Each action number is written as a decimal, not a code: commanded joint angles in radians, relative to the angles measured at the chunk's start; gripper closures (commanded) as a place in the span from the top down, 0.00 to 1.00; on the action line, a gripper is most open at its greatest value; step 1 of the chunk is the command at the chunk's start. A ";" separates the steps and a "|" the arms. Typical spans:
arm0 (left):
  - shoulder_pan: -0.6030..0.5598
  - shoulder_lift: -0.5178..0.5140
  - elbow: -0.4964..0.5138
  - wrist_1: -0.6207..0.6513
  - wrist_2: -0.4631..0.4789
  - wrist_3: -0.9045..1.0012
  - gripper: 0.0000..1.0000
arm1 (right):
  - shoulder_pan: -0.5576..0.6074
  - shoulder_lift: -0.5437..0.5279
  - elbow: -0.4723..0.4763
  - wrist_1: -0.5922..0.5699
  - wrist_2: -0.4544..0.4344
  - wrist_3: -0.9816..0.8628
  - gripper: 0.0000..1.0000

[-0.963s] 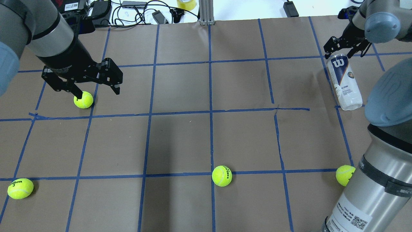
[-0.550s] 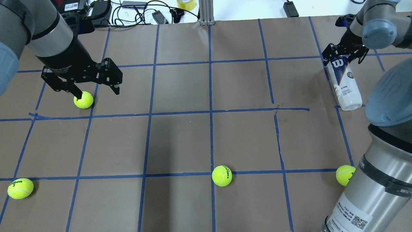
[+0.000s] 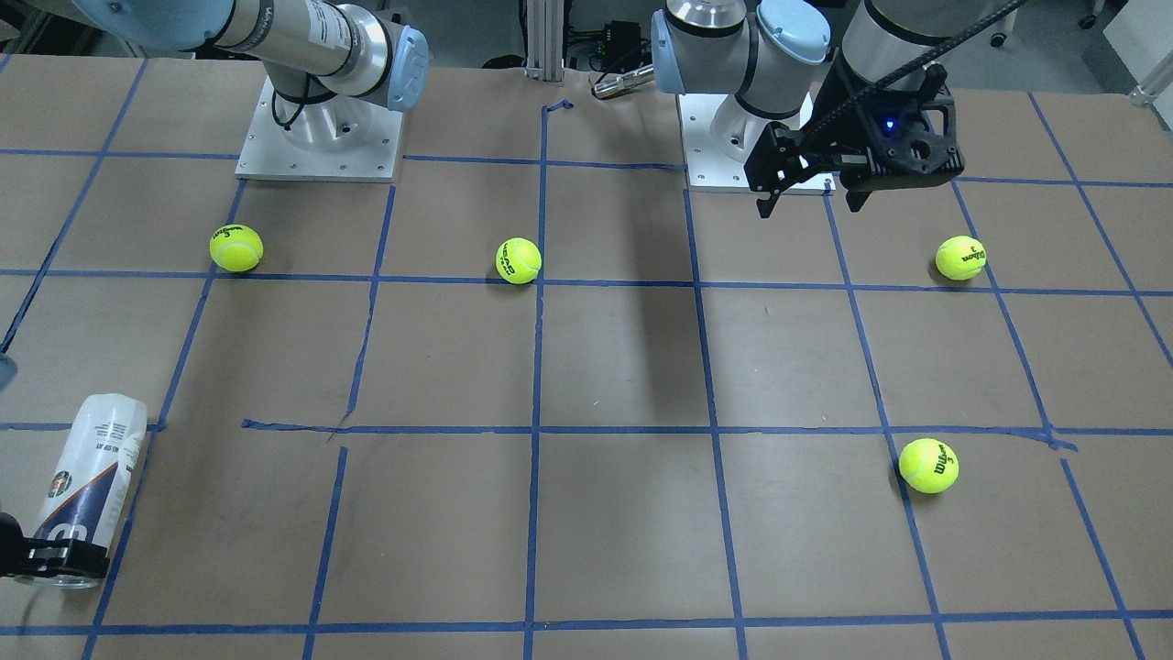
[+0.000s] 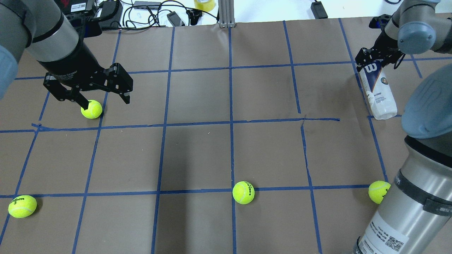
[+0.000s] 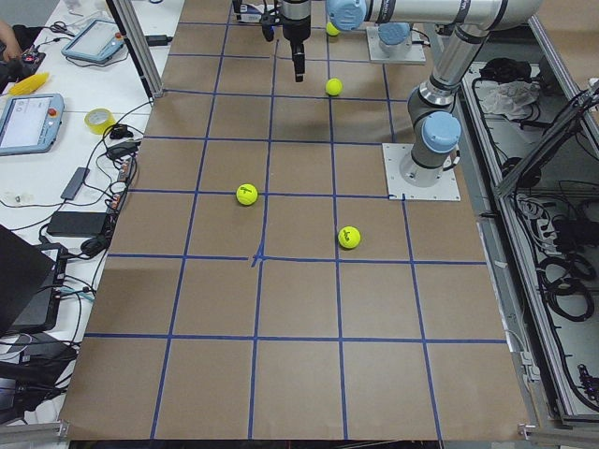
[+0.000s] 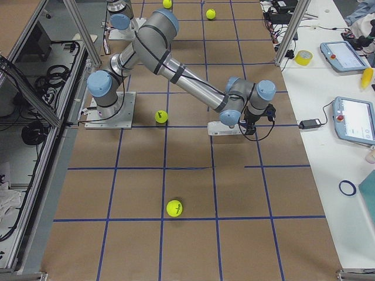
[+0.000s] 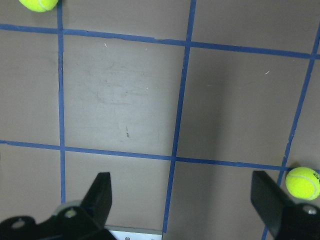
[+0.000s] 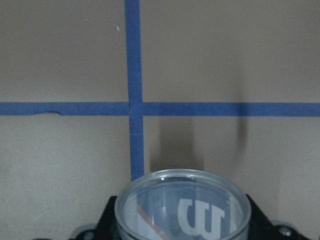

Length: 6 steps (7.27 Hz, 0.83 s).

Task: Lift up tennis ball bucket
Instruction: 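Close the right gripper on the can's top rim and lift it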

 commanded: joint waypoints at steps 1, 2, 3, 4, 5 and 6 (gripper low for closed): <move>0.000 0.000 0.001 0.000 0.000 0.002 1.00 | 0.009 -0.056 0.000 0.020 0.001 -0.003 0.49; 0.000 0.000 0.001 0.000 0.000 0.004 1.00 | 0.032 -0.096 0.003 0.056 0.004 -0.006 0.49; 0.002 0.000 0.002 0.000 0.000 0.005 1.00 | 0.111 -0.155 0.011 0.077 0.001 -0.006 0.49; 0.002 0.000 0.002 0.000 -0.002 0.010 1.00 | 0.220 -0.197 0.041 0.078 -0.014 -0.003 0.49; 0.003 0.011 -0.002 0.000 -0.009 0.019 1.00 | 0.312 -0.217 0.082 0.066 -0.020 0.012 0.47; 0.003 0.012 -0.010 0.000 -0.015 0.021 1.00 | 0.373 -0.236 0.101 0.065 -0.003 0.010 0.42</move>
